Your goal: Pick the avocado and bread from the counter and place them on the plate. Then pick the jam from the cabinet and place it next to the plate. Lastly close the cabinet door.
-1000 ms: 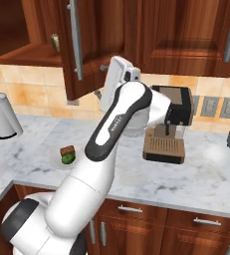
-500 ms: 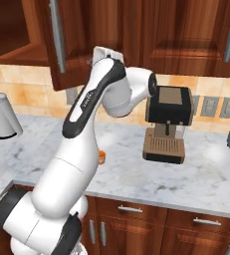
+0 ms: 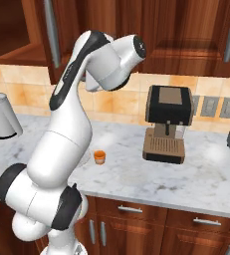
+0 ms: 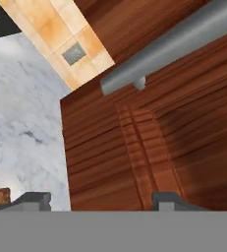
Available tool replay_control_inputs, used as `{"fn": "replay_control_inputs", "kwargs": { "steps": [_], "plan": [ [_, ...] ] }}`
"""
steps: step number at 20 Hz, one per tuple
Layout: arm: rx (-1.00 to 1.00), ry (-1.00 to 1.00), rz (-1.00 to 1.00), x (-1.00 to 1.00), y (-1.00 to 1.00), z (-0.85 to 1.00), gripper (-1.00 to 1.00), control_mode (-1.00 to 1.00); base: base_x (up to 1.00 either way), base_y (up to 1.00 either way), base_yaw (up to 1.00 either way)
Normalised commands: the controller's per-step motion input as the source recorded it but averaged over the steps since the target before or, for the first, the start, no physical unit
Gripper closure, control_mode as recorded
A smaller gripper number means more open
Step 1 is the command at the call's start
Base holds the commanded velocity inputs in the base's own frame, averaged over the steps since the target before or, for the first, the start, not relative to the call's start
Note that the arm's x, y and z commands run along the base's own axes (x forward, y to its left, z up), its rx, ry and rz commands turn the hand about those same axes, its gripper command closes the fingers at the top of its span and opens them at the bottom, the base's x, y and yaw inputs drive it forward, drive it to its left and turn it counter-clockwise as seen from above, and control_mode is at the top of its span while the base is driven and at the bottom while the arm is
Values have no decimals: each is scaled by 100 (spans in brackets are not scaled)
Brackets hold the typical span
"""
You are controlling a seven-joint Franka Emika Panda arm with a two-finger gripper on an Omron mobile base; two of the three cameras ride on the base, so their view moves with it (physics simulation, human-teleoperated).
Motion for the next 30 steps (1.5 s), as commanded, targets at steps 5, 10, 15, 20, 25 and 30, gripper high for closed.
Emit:
{"fn": "replay_control_inputs", "kwargs": {
  "steps": [5,10,15,20,25,30],
  "plan": [
    [-17,6,-2,42,72,-14,-100,-100,0,0,0],
    [-15,0,-7,53,88,-51,-100,-100,0,0,0],
    [-14,0,-10,68,97,-54,-100,-100,0,0,0],
    [-19,0,-10,78,96,-69,-100,-100,0,0,0],
    [-16,-2,-16,97,78,-54,-100,-100,0,0,0],
    [-14,-8,-22,99,45,-36,-100,-100,0,0,0]
  ]
}}
